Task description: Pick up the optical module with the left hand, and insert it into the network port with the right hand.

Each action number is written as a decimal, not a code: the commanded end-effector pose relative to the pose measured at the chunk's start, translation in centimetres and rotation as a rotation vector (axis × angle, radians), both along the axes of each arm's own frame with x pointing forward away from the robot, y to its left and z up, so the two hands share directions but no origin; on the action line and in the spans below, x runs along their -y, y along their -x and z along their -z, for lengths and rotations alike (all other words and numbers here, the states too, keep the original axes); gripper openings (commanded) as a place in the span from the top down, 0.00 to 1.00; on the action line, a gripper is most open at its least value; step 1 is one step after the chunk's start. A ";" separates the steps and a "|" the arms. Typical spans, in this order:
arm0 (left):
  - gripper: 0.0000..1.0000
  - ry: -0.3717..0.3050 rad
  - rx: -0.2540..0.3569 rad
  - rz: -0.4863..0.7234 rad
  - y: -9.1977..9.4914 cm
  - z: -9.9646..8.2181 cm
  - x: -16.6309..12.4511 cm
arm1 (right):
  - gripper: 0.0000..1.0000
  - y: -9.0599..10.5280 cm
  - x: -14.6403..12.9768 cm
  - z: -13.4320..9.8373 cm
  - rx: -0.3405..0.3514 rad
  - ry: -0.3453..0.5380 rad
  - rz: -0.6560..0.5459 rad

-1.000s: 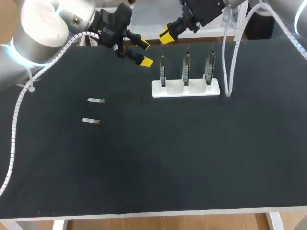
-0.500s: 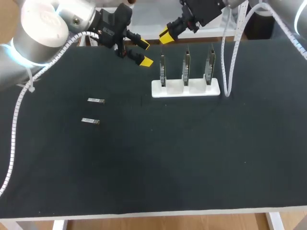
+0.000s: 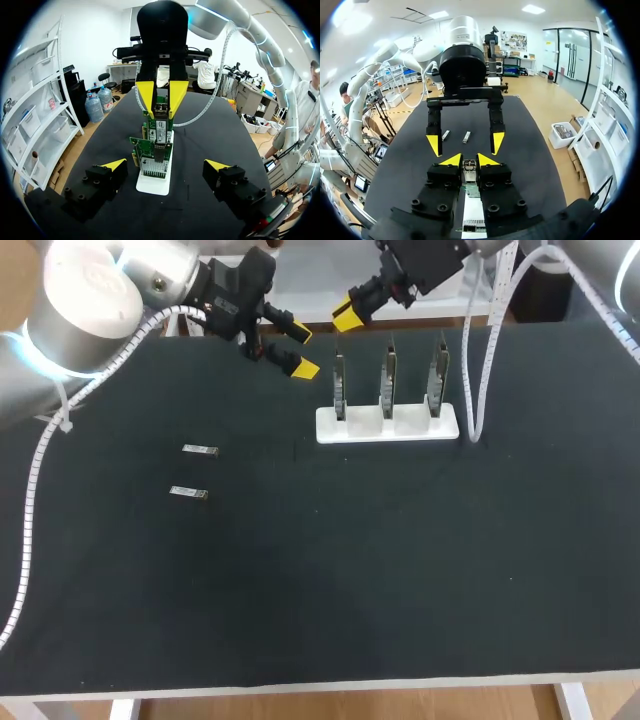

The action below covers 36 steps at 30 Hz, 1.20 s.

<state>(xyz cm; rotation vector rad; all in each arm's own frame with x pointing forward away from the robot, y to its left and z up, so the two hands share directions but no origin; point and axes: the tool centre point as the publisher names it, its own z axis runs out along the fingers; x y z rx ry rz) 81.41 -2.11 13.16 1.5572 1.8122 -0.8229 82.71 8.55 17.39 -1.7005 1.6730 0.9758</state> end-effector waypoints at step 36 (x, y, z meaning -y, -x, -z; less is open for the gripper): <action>0.00 -0.002 -0.001 0.002 -0.1 0.0 0.0 | 1.00 0.5 0.1 -0.4 0.022 0.002 0.014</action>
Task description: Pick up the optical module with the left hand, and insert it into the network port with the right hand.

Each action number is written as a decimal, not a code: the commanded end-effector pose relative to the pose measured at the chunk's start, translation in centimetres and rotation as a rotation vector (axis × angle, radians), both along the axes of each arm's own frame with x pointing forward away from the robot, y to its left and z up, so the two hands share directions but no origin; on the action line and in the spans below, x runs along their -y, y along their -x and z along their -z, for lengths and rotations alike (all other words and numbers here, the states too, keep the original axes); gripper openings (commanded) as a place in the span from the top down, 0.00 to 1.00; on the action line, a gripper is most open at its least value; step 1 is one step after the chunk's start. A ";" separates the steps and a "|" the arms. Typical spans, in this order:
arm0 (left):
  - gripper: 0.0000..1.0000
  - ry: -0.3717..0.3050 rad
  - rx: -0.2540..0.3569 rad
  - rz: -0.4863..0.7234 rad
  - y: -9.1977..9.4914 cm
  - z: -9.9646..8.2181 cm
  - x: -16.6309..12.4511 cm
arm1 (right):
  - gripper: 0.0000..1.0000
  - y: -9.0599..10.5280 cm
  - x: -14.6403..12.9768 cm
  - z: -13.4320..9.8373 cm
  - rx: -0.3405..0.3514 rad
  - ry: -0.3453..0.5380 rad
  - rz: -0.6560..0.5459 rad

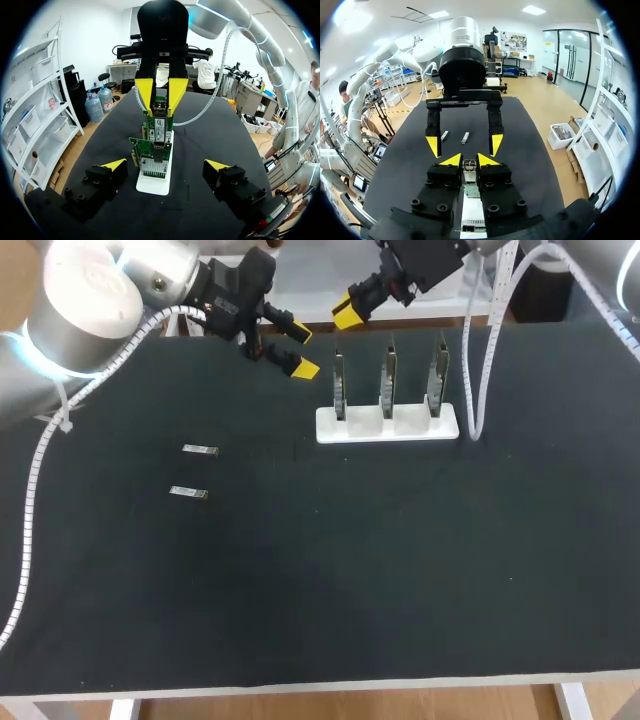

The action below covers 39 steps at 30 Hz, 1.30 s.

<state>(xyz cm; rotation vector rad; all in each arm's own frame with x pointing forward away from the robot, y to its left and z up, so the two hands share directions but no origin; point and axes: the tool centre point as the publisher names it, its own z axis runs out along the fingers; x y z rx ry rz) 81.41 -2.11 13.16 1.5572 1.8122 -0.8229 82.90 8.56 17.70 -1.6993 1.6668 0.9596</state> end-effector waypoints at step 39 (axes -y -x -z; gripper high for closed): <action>0.00 -0.002 -0.001 0.002 -0.1 0.0 0.0 | 1.00 0.2 -0.1 0.3 0.008 0.010 0.009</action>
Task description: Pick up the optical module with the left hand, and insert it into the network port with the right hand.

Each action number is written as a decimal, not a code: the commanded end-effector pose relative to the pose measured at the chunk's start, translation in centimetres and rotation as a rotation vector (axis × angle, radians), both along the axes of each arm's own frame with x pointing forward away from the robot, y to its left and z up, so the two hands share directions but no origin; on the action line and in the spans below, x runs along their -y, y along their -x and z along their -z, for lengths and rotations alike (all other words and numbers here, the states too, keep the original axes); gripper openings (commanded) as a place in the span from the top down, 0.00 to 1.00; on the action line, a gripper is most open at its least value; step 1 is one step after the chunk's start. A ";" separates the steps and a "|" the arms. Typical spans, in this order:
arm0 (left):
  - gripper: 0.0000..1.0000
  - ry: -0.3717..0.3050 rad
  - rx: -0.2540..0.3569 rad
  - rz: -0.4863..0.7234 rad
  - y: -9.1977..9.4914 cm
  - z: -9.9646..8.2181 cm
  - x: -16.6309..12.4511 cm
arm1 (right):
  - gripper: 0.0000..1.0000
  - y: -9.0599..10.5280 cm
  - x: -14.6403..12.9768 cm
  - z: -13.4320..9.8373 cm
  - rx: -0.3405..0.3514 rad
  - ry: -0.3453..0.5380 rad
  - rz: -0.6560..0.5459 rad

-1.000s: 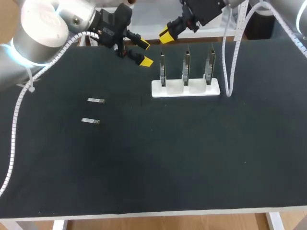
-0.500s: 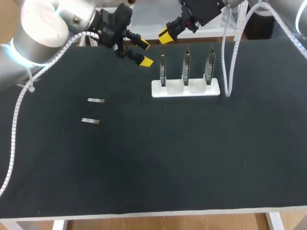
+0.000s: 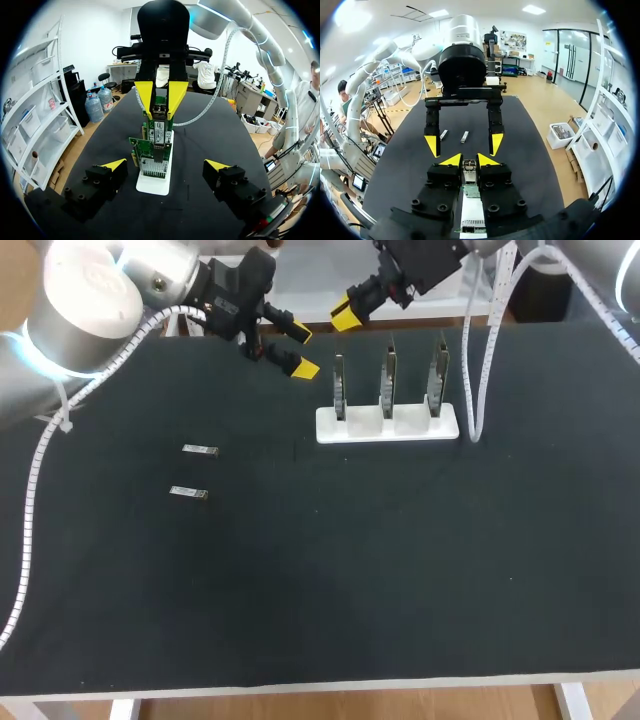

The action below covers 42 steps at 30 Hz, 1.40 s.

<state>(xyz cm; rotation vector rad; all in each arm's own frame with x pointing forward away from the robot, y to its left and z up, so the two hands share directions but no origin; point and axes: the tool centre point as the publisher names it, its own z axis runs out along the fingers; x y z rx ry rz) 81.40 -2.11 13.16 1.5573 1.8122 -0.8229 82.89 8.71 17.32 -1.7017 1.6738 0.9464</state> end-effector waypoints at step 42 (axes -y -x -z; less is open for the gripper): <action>0.00 -0.002 -0.001 0.002 -0.1 0.0 0.0 | 1.00 0.3 0.0 0.7 -0.004 0.002 0.009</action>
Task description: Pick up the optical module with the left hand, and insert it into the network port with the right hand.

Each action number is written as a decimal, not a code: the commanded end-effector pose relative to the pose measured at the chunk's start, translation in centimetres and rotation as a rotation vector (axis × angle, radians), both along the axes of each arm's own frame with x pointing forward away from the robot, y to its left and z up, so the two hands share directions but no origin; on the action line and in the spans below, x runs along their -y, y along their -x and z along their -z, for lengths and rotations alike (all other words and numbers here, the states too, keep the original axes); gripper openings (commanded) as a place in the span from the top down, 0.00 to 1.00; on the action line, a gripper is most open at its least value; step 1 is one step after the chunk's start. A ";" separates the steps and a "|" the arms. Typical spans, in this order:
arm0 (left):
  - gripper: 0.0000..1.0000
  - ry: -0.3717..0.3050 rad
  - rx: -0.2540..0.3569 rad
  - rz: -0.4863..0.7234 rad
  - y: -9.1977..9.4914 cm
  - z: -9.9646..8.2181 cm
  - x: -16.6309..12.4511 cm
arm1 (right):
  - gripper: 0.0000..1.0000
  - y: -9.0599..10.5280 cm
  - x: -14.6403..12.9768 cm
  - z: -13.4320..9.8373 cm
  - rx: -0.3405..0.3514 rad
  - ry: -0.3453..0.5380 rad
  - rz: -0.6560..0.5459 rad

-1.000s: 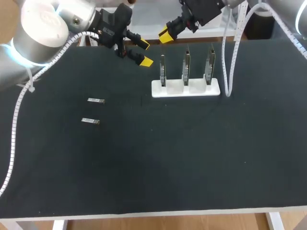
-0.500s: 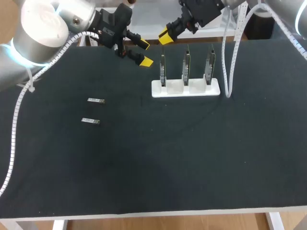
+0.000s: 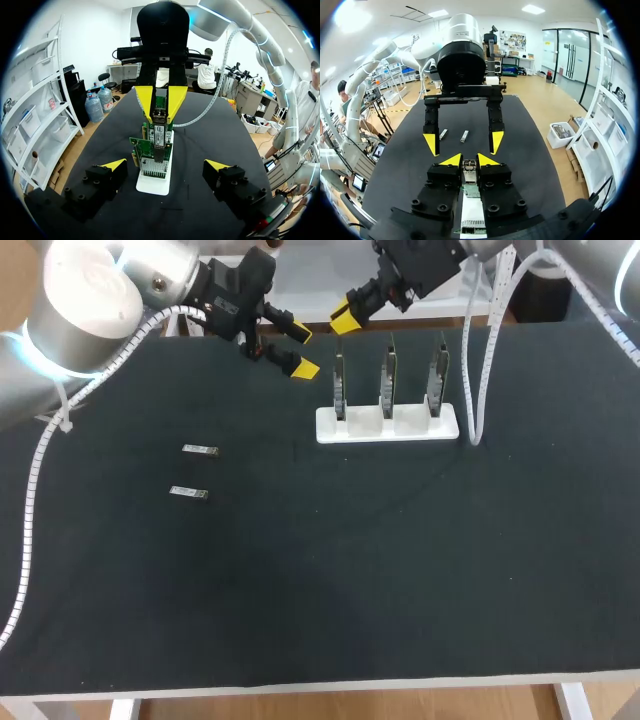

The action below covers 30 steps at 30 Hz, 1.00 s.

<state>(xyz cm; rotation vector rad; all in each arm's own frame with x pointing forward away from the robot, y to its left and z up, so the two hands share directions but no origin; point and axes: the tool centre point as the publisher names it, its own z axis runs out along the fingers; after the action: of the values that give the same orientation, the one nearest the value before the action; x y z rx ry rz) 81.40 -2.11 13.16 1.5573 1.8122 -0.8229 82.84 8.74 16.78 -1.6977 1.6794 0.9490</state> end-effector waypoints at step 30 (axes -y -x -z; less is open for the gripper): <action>0.00 -0.002 -0.001 0.002 -0.1 0.0 0.0 | 0.00 0.6 0.5 0.2 -0.009 0.004 0.017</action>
<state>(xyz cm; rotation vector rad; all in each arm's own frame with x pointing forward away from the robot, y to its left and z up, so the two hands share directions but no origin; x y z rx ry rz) 81.40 -2.11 13.16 1.5573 1.8122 -0.8229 82.75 8.43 16.56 -1.6914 1.6985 0.9567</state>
